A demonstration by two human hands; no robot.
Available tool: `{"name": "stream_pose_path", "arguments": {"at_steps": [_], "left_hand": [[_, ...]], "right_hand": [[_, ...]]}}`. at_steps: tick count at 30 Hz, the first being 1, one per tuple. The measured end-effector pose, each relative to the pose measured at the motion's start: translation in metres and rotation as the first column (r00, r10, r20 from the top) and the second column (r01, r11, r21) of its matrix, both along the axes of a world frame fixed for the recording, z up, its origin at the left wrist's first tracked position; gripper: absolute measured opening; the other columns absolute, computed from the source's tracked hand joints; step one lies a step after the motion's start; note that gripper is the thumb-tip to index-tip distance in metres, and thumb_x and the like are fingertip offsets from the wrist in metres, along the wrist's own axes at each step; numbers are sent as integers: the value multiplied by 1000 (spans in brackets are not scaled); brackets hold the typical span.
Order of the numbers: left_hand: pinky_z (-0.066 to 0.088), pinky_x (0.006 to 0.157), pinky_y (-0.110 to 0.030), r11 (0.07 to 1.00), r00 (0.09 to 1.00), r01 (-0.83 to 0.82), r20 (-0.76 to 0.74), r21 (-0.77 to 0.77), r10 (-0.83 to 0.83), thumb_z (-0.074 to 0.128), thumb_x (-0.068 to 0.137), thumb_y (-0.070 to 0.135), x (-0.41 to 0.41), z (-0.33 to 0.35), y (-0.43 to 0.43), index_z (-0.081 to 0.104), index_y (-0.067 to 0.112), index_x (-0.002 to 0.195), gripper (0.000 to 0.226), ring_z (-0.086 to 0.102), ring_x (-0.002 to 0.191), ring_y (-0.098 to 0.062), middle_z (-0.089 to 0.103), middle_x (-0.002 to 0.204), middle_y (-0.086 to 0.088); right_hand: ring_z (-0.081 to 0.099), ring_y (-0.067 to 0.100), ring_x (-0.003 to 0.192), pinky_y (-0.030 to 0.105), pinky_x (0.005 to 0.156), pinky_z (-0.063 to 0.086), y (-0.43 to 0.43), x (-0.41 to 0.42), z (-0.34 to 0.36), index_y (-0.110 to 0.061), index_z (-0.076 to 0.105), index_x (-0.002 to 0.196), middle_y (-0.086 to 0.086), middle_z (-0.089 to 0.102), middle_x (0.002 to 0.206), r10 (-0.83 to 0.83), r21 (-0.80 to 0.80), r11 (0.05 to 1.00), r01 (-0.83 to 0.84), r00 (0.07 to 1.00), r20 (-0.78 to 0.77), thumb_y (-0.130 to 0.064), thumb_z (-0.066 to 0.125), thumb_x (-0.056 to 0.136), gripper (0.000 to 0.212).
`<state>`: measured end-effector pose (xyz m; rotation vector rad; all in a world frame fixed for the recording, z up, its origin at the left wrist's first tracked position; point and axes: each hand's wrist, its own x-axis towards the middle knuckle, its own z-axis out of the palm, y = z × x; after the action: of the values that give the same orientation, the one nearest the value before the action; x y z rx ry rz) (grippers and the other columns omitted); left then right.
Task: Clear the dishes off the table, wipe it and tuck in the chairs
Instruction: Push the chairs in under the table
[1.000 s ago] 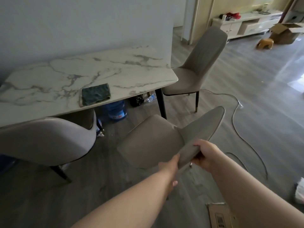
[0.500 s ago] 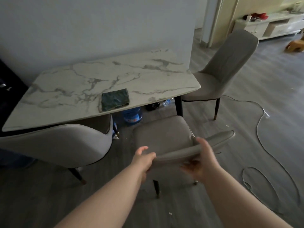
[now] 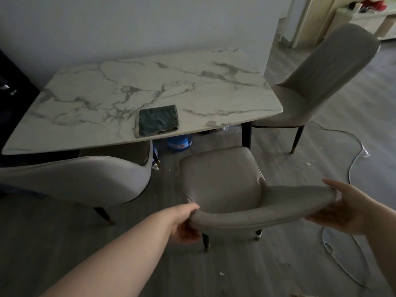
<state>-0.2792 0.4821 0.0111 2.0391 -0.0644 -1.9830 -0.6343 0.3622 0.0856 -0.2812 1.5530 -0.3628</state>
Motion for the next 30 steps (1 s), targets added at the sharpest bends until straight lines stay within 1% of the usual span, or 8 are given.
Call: {"name": "stream_pose_path", "arguments": {"at_steps": [3,6,10,13,17,21,26,30], "left_hand": [[60,67,-40,998,996,-52,-68,30,54,67,80,42,-13,2,1,59,6,84,37,63,64,-26,60,72,-14],[60,56,-38,956,954,-286,-114,-71,277,57,85,19,-17,4,9,57,3,85,16,63,63,-27,60,70,-14],[54,40,-36,755,785,-619,-148,-215,602,45,87,6,-16,12,25,54,1,84,11,57,64,-29,59,60,-15],[53,37,-35,681,721,-686,-108,-256,685,41,87,2,-20,17,32,53,0,83,13,55,65,-28,59,56,-15],[59,48,-40,619,671,-724,-100,-304,735,41,83,2,-18,21,24,54,1,92,16,58,71,-29,60,73,-18],[58,47,-38,591,652,-718,-58,-367,756,43,83,1,-1,29,-6,53,3,79,11,57,67,-28,59,61,-15],[54,42,-32,610,664,-697,-20,-376,747,43,84,0,34,24,-52,50,5,73,14,54,65,-27,53,66,-14],[53,45,-27,633,682,-683,-8,-364,731,43,83,2,75,10,-100,48,9,65,20,52,62,-23,50,57,-11]], "right_hand": [[60,41,88,49,80,55,-6,3,-7,0,55,107,23,62,96,46,-10,999,-46,999,29,-30,60,81,40],[58,31,80,44,54,59,-10,11,-14,0,54,101,17,61,88,13,-59,998,-4,988,151,-14,51,85,22],[60,33,83,45,54,59,-14,21,-17,4,56,101,20,62,93,58,-90,995,-33,953,296,-6,53,76,27],[66,31,65,41,49,58,-20,29,-16,4,57,91,18,64,75,85,-107,993,-52,938,337,-6,48,86,15],[61,29,81,43,58,58,-48,35,-16,4,59,92,18,65,82,85,-119,992,-41,914,396,-6,48,87,16],[60,29,82,41,56,58,-79,53,-16,4,59,91,18,67,79,70,-114,993,-21,896,438,-7,48,87,16],[62,28,87,37,60,60,-114,84,-31,5,60,99,20,67,88,44,-109,994,9,877,479,-6,56,70,31],[62,25,81,34,56,59,-150,119,-40,3,58,97,16,69,74,-7,-107,992,67,875,485,-5,53,81,18]]}}
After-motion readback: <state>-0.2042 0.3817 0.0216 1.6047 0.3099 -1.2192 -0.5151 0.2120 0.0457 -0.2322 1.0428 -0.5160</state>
